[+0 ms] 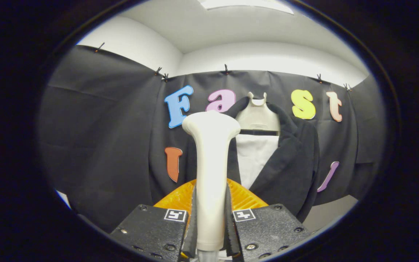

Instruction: Iron the clothes twice with a garment steamer, once on the left side and once on the right side.

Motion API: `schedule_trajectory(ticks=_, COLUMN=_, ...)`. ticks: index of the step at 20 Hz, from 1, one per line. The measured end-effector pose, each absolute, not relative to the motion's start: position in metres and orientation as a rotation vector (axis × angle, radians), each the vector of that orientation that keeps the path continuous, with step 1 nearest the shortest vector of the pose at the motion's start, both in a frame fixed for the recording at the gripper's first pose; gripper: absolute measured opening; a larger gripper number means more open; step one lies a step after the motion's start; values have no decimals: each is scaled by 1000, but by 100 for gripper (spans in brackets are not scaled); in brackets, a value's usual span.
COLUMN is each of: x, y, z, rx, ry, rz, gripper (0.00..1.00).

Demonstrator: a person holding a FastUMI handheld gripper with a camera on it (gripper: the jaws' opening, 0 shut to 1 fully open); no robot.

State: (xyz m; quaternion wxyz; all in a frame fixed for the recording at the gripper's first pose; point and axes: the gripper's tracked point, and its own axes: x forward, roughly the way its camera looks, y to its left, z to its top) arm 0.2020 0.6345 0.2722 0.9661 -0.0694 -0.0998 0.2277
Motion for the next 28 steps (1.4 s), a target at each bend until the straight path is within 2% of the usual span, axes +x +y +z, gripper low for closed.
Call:
schedule_trajectory(ticks=15, x=225, y=626, z=221, rx=-191, ry=-120, rz=416, gripper=33)
schedule_trajectory(ticks=28, x=218, y=611, z=130, rx=-237, ry=25, rz=438, gripper=33)
